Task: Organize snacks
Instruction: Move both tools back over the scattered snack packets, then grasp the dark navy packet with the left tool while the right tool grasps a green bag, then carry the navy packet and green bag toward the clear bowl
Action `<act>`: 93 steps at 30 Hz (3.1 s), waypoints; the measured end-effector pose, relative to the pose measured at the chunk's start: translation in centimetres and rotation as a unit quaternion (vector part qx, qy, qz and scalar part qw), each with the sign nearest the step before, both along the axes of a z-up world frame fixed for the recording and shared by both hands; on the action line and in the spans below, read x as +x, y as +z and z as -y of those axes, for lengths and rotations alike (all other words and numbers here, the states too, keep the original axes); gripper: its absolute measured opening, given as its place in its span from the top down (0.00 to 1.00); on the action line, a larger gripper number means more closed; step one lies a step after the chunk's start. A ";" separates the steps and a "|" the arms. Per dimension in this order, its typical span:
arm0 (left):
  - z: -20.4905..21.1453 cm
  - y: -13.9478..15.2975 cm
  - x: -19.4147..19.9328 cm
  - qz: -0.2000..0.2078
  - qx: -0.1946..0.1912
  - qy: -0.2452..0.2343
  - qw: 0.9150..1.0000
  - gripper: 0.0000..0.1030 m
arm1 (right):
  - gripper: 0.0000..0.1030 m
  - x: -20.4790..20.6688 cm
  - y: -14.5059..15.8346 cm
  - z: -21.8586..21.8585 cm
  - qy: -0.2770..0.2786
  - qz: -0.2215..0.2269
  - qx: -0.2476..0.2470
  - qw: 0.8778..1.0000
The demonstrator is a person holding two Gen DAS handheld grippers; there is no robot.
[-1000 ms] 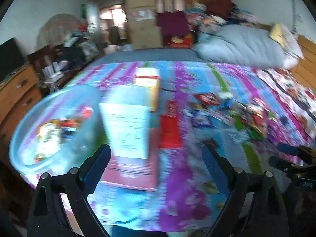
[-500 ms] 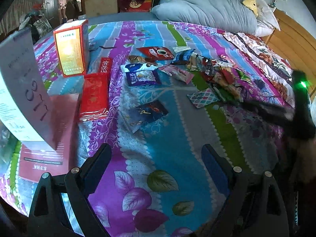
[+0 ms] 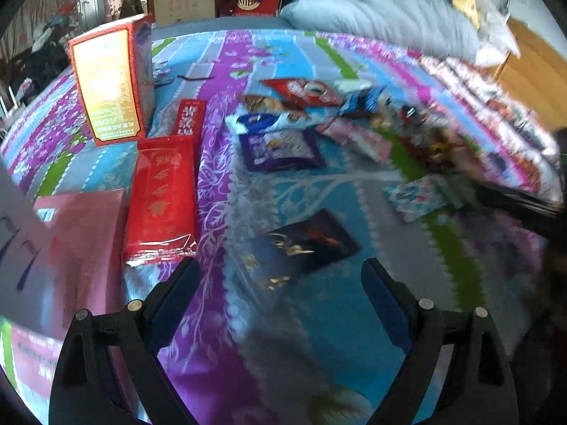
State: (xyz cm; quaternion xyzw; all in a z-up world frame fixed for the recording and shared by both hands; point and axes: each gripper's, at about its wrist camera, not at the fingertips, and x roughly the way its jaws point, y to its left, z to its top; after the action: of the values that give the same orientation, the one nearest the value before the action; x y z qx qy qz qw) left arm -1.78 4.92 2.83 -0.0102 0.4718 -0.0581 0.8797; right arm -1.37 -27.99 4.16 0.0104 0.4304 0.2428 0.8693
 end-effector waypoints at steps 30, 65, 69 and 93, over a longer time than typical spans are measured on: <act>2.6 -2.2 1.1 0.009 0.016 -0.072 0.997 0.08 | 0.26 0.2 -0.3 -0.8 0.036 -0.029 0.007 0.999; 1.7 4.7 -1.4 0.083 0.004 -0.037 0.996 0.63 | 0.58 -0.7 5.0 -2.7 -0.010 0.042 0.034 0.999; 1.7 8.4 -2.2 0.124 0.003 -0.036 0.992 0.63 | 0.58 -1.7 7.8 -3.9 0.002 0.084 0.028 0.996; -14.0 22.6 -10.0 0.256 0.019 0.138 0.957 0.63 | 0.69 -5.6 23.0 -18.3 0.139 0.258 0.039 0.955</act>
State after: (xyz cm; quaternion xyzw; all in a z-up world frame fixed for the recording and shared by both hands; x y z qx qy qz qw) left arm -11.78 18.90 25.45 -0.0437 0.2261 0.0719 0.9705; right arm -6.98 -9.67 27.13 -0.0785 0.1791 0.3721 0.9073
